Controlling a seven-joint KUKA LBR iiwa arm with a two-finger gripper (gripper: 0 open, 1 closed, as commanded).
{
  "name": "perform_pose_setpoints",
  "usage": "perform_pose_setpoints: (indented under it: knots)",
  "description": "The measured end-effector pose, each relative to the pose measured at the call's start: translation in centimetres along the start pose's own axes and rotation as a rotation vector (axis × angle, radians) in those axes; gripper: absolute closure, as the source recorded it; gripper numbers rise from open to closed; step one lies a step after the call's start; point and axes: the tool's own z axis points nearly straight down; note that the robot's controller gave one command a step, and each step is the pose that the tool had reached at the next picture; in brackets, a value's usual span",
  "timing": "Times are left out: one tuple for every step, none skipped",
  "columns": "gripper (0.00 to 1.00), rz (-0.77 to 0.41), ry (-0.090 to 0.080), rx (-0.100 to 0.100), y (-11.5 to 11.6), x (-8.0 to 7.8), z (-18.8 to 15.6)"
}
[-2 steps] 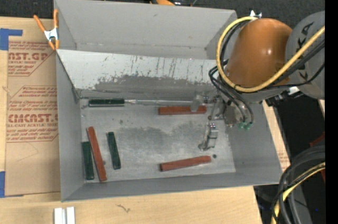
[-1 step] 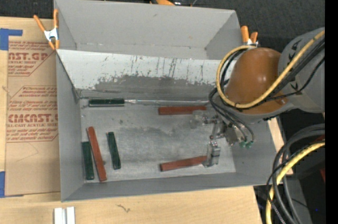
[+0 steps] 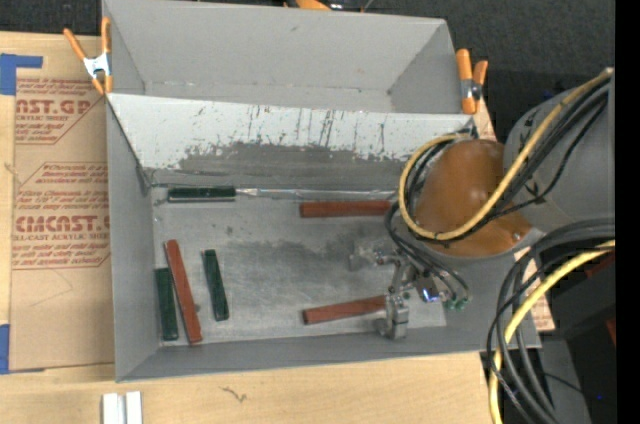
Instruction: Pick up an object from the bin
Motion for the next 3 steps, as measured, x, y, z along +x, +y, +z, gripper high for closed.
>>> perform_pose_setpoints:
  knots:
    - [1.0,-0.003,0.015,-0.003,0.1,0.3,-0.1]
    - [1.0,0.098,0.007,-0.001,2.0,-1.0,-12.3]
    - [1.0,0.108,0.005,0.0,2.1,-2.5,-20.1]
